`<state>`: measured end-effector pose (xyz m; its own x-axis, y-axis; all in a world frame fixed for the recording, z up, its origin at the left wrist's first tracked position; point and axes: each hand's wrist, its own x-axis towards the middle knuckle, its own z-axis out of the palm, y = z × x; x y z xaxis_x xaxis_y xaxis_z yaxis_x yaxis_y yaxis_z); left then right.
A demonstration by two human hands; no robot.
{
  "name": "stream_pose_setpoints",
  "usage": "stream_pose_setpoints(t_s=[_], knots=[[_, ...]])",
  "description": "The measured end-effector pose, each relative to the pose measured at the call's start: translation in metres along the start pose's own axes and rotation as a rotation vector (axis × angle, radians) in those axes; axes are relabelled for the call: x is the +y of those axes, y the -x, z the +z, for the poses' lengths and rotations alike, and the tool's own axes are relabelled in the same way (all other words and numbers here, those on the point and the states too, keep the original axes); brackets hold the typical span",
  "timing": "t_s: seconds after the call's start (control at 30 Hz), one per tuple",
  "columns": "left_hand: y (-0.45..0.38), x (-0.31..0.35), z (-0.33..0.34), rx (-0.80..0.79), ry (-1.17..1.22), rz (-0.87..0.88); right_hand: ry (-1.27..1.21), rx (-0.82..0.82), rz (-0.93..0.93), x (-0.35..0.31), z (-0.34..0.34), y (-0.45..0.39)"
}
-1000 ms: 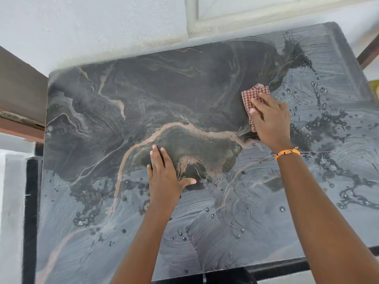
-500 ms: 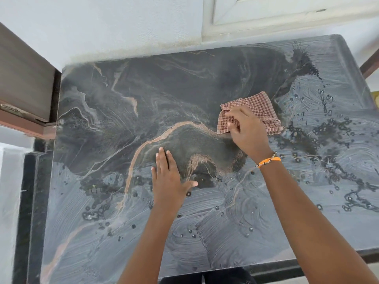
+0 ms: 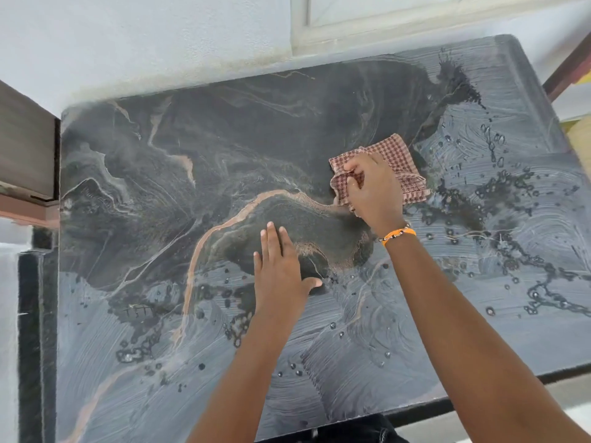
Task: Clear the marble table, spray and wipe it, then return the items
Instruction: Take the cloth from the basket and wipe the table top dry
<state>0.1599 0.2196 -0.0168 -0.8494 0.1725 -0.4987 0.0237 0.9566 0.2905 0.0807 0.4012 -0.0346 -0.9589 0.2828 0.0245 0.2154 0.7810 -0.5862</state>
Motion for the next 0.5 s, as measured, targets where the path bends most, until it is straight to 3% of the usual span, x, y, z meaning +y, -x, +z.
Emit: stream_pose_setpoints(t_s=[0.17,0.27,0.33,0.4,0.5], knots=[[-0.003,0.006,-0.001,-0.043,-0.060,-0.019,-0.331,0.013,0.227,0.020,-0.036,-0.030],[-0.004,0.007,-0.001,-0.053,-0.087,-0.024,-0.293,0.300,0.417,0.042,-0.062,-0.048],[-0.004,0.009,-0.001,-0.057,-0.111,-0.030,-0.180,0.469,0.430,0.048,-0.072,-0.050],[-0.005,0.011,-0.001,-0.056,-0.119,-0.040,-0.133,0.401,0.335,0.044,-0.066,-0.048],[-0.006,0.012,-0.001,-0.059,-0.124,-0.049,-0.123,0.146,0.303,0.039,-0.045,-0.037]])
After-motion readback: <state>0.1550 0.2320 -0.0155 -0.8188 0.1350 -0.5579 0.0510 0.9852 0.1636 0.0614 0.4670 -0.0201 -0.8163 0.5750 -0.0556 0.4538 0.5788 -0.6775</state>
